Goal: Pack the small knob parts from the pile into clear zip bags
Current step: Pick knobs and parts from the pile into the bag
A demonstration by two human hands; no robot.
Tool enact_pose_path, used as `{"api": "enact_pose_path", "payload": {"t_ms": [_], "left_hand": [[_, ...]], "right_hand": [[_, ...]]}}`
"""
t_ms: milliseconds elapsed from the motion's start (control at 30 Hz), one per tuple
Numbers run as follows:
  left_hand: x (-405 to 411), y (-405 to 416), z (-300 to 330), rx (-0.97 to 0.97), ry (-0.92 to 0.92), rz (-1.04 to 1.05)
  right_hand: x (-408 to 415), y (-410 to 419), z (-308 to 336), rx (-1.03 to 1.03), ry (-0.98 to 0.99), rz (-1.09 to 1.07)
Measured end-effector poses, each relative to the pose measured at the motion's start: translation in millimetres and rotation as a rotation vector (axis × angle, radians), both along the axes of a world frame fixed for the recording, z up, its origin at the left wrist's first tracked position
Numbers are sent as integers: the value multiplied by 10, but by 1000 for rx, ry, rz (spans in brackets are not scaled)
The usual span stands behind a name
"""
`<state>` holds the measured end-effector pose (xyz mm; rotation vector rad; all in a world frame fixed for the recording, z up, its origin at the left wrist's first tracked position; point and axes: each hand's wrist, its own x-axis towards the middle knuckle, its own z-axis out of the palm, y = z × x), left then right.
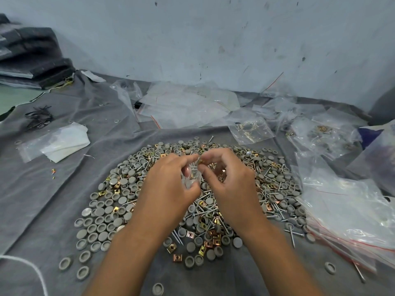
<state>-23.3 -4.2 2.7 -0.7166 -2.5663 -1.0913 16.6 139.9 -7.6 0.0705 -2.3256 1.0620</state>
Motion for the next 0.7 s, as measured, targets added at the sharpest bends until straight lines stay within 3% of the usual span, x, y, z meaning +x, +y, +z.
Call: {"api": "enact_pose_path", "payload": {"t_ms": [100,233,367,500,700], "left_hand": [[9,-9,4,16,-14,-8],[2,-37,12,14,-14,1],[1,-46,29,23,-24,-5],[-10,-44,27,28,-33,-11],[-38,-83,21,33,-25,-5]], "right_hand": [[-21,24,-9,60,-44,12],[-77,416,63,-184,17,-178],[-152,692,-123,58,-289,-323],[-314,608,-175,316,-526,-164],[-449,605,-150,464,-566,-132]]}}
